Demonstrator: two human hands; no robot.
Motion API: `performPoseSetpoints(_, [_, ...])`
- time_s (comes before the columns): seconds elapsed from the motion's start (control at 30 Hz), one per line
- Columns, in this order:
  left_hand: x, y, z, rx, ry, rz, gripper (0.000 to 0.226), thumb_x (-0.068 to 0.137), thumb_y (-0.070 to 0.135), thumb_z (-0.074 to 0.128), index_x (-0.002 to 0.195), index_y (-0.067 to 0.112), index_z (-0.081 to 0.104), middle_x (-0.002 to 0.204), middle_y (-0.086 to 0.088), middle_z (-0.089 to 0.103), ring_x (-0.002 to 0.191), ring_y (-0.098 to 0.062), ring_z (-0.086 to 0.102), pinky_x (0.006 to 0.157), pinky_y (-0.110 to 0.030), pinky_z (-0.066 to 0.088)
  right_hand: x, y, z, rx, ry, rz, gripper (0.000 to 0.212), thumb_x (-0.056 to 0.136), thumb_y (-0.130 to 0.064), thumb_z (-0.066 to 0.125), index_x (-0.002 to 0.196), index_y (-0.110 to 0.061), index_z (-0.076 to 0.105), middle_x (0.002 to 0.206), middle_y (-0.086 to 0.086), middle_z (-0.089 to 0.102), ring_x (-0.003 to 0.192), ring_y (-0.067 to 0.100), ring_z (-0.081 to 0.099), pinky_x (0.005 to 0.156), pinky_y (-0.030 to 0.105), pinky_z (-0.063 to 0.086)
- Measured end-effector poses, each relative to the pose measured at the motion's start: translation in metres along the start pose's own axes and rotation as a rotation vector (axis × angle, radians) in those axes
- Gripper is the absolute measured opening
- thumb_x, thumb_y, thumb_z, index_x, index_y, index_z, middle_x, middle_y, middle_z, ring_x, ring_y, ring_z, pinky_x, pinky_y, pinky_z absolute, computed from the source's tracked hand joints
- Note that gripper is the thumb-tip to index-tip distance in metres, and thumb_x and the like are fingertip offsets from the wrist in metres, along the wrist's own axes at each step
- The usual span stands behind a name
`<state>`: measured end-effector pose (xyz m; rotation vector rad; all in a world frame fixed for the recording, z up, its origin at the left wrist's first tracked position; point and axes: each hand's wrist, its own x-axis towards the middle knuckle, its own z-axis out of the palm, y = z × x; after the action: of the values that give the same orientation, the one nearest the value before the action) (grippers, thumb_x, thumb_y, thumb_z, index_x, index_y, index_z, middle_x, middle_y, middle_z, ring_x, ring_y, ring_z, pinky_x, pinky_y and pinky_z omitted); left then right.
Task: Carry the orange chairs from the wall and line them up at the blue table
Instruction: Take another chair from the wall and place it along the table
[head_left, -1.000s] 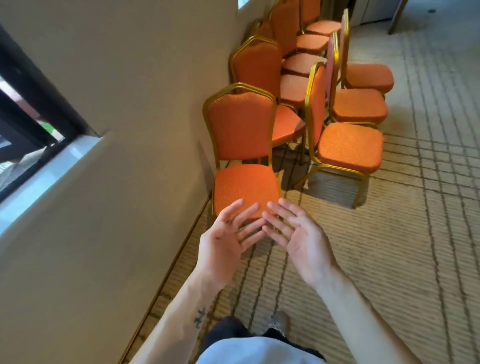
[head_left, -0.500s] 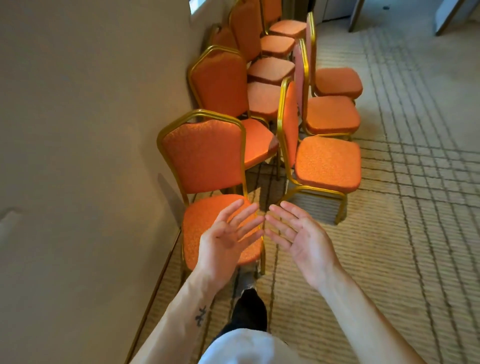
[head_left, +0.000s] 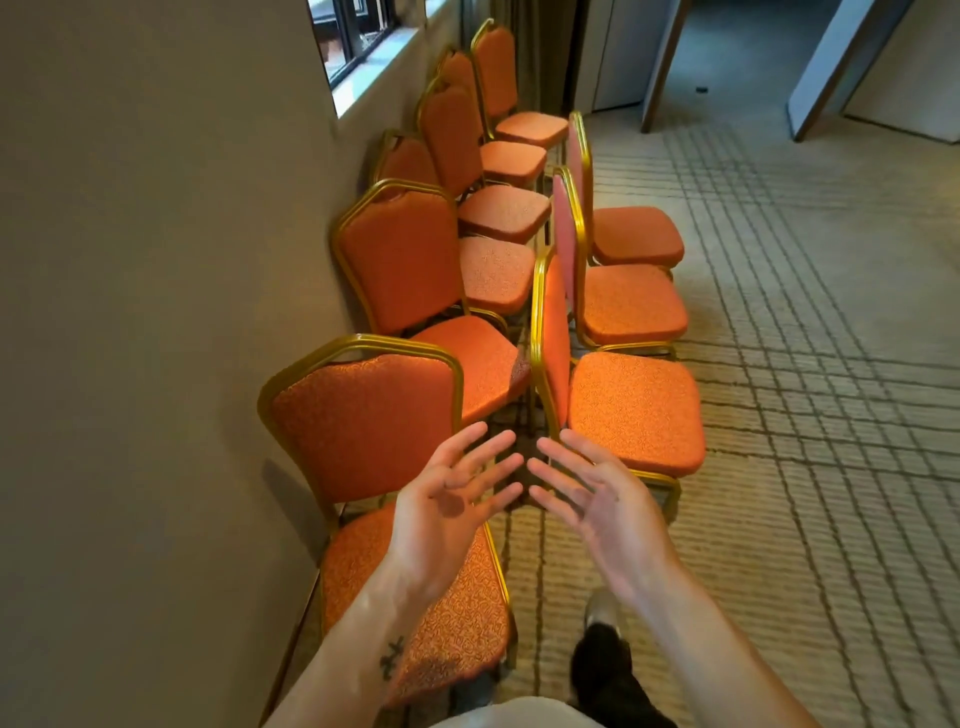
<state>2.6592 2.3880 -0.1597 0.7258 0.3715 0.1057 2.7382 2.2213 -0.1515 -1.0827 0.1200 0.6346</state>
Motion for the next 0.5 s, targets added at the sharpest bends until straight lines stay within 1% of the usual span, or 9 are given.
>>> performPoseSetpoints(0.13, [0.042,0.004,0.009,-0.015,0.022,-0.013,0.060,0.087,0.010,0.049,0.147,0.008,0.046,0.141,-0.018,0.061,0.131,-0.039,0.058,0.111,-0.058,0.041,0.042,-0.021,-0.006,-0.019,-0.003,0.018,0.035,0.108,-0.011,0.036,0.138,-0.009,0.053,0.128,0.012,0.069,0.117,0.032,0.067,0.098,0.050,0.051])
performPoseSetpoints(0.2, [0.066,0.004,0.015,-0.011,0.040,-0.015,0.060,0.087,0.010,0.049,0.147,0.008,0.046,0.141,-0.018,0.061,0.131,-0.039,0.058,0.111,-0.058,0.041,0.066,-0.033,-0.010,-0.022,-0.006,0.032,0.035,0.108,-0.011,0.037,0.138,-0.009,0.054,0.128,0.012,0.070,0.117,0.032,0.067,0.098,0.050,0.051])
performPoseSetpoints(0.37, [0.138,0.001,0.033,-0.041,0.117,0.007,0.051,0.097,0.004,0.033,0.146,0.008,0.046,0.139,-0.019,0.063,0.129,-0.039,0.060,0.113,-0.060,0.039,0.143,-0.064,-0.025,-0.031,-0.044,0.070,0.034,0.107,-0.010,0.038,0.137,-0.010,0.054,0.127,0.012,0.070,0.117,0.032,0.067,0.100,0.052,0.051])
performPoseSetpoints(0.5, [0.205,-0.003,0.057,-0.098,0.208,0.045,0.050,0.099,0.003,0.029,0.145,0.007,0.046,0.137,-0.020,0.064,0.127,-0.038,0.061,0.110,-0.058,0.043,0.216,-0.096,-0.036,-0.056,-0.096,0.125,0.034,0.106,-0.010,0.040,0.137,-0.008,0.054,0.126,0.013,0.070,0.117,0.031,0.068,0.100,0.051,0.051])
